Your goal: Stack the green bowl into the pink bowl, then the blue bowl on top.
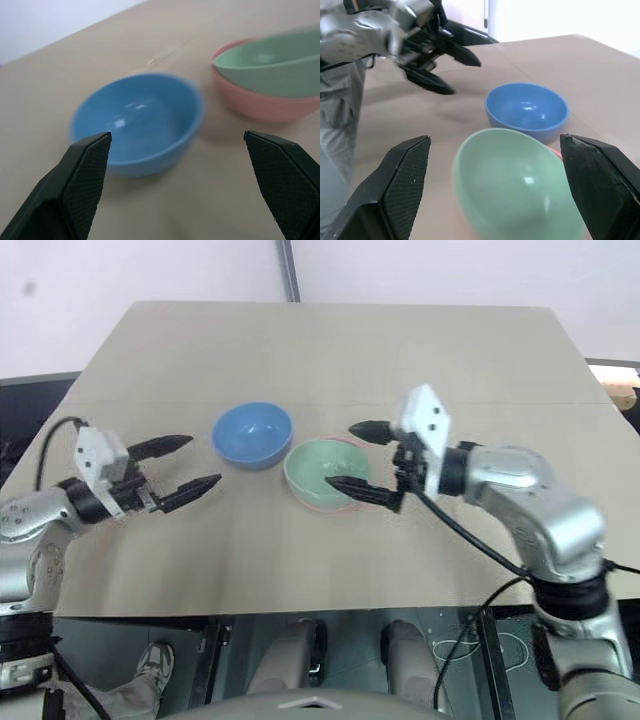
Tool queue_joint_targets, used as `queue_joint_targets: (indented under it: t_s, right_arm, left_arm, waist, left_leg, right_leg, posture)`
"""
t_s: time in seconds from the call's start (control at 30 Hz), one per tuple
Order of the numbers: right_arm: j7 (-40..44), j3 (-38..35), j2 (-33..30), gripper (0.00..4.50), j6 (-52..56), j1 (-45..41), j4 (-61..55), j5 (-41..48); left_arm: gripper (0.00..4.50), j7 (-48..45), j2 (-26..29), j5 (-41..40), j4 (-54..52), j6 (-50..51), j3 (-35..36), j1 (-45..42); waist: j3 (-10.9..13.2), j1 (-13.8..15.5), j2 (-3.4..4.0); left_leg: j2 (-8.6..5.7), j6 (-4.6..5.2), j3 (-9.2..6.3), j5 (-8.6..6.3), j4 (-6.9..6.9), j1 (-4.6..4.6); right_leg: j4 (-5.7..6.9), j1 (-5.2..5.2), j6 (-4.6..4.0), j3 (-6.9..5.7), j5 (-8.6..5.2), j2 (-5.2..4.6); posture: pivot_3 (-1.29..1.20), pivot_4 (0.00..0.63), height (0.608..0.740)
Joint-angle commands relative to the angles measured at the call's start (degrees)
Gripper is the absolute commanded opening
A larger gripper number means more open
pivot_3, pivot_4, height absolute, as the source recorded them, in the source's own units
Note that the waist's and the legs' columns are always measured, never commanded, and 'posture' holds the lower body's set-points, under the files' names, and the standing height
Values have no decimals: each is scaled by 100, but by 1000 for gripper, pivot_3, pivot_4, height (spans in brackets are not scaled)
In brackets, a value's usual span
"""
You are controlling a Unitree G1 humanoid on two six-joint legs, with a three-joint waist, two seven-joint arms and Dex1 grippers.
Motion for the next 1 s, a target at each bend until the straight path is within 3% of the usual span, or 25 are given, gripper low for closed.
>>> queue_joint_targets:
  t_s: [0.03,0.23,0.43,0.63,0.93,1.0]
  right_arm:
    - [-105,-919,-583,4478,116,491,-605,246]
    - [-537,-799,-763,4478,-520,758,-659,-360]
    - [-509,-566,-916,4478,-660,861,-802,-461]
    - [-440,-484,-1021,4478,-899,917,-898,-528]
    - [-428,-394,-954,4500,-1184,826,-807,-567]
    - [-438,-370,-961,4500,-1245,840,-781,-600]
  left_arm:
    - [4500,-71,556,500,-340,195,-522,-742]
    - [4500,-549,1033,1175,-358,76,-1414,-1140]
    - [4500,-1053,1399,1443,-247,-12,-1765,-1194]
    - [4500,-931,1282,1828,189,-294,-2006,-1358]
    - [249,-623,931,2359,639,-1078,-2346,-1572]
    - [10,-635,857,2259,607,-1066,-2261,-1614]
  waist:
    - [2,40,-3]
    - [1,-86,2]
    - [3,-106,2]
    - [4,-69,2]
    - [4,-6,2]
    - [4,-1,2]
  left_leg:
    - [-1,0,0,0,0,-6]
    - [0,0,30,0,-2,7]
    - [3,0,27,0,-8,-1]
    - [2,1,28,0,-3,-3]
    - [2,0,35,0,6,-8]
    - [3,1,34,0,9,-10]
  right_leg:
    - [0,0,0,-10,0,1]
    - [0,-4,3,23,0,12]
    - [1,-14,1,17,-1,25]
    - [0,-12,4,18,-1,16]
    - [2,-11,3,12,-1,18]
    - [3,-10,3,10,-1,16]
  posture:
    - [0,150,740]
    - [0,150,740]
    - [0,150,740]
    - [0,150,740]
    - [0,150,740]
    - [0,150,740]
